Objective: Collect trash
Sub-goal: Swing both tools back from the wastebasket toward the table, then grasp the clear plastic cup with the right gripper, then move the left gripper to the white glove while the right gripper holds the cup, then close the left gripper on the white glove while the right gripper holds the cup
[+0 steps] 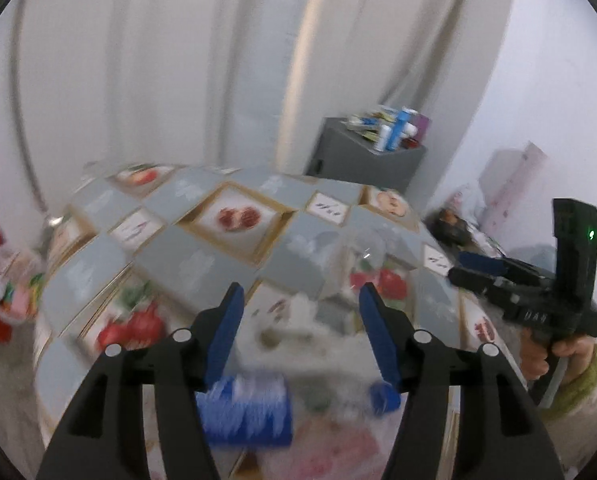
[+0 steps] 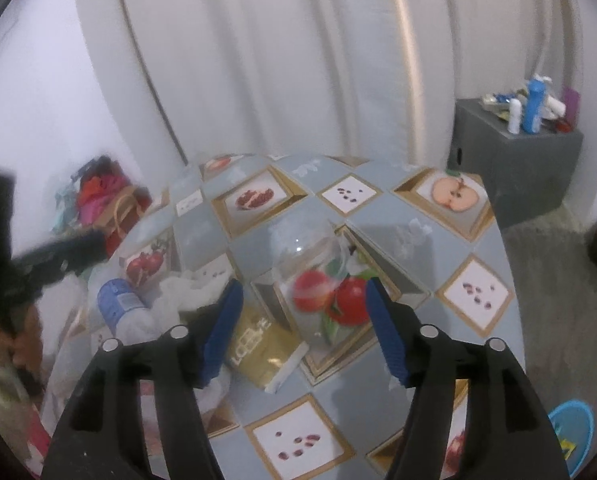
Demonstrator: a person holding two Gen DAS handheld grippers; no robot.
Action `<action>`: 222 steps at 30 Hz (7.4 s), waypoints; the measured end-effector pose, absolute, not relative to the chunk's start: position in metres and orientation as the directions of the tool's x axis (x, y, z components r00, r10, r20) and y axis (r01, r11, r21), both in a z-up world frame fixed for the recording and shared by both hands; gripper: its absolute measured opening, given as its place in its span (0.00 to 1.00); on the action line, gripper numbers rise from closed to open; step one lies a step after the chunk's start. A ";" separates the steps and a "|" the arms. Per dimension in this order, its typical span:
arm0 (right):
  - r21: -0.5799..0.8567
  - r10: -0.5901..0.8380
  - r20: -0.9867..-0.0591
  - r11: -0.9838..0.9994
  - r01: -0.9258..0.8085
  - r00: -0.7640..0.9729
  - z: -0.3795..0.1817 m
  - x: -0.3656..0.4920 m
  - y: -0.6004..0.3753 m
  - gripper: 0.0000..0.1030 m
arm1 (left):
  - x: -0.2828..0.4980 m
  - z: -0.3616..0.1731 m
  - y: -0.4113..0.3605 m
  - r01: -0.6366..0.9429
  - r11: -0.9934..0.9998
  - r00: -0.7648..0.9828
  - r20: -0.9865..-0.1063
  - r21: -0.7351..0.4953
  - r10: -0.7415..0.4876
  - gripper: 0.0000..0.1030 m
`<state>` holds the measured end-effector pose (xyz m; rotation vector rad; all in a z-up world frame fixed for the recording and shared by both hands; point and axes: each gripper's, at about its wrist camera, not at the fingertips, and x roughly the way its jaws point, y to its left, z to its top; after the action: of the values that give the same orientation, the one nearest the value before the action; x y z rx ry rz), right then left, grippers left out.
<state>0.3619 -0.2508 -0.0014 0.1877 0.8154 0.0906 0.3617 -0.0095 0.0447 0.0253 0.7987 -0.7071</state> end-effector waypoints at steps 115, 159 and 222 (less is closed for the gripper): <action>0.362 0.317 -0.807 0.932 -0.007 0.498 -0.045 0.386 -0.218 0.52 | 0.331 -0.050 0.005 0.499 0.846 0.378 -0.831 -0.188 -0.407 0.47; 0.273 0.241 -0.712 0.960 -0.057 0.659 -0.024 0.163 -0.186 0.55 | 0.103 -0.032 0.079 0.455 0.857 0.481 -0.743 -0.242 -0.466 0.47; 0.166 0.183 -0.765 0.982 -0.087 0.617 -0.050 0.272 -0.201 0.63 | 0.218 -0.034 -0.050 0.538 0.838 0.466 -0.798 -0.086 -0.381 0.27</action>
<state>0.2718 -0.2014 -0.0500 0.1161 0.8923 0.1560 0.2183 -0.0503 -0.0339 0.1875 0.9275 -0.5682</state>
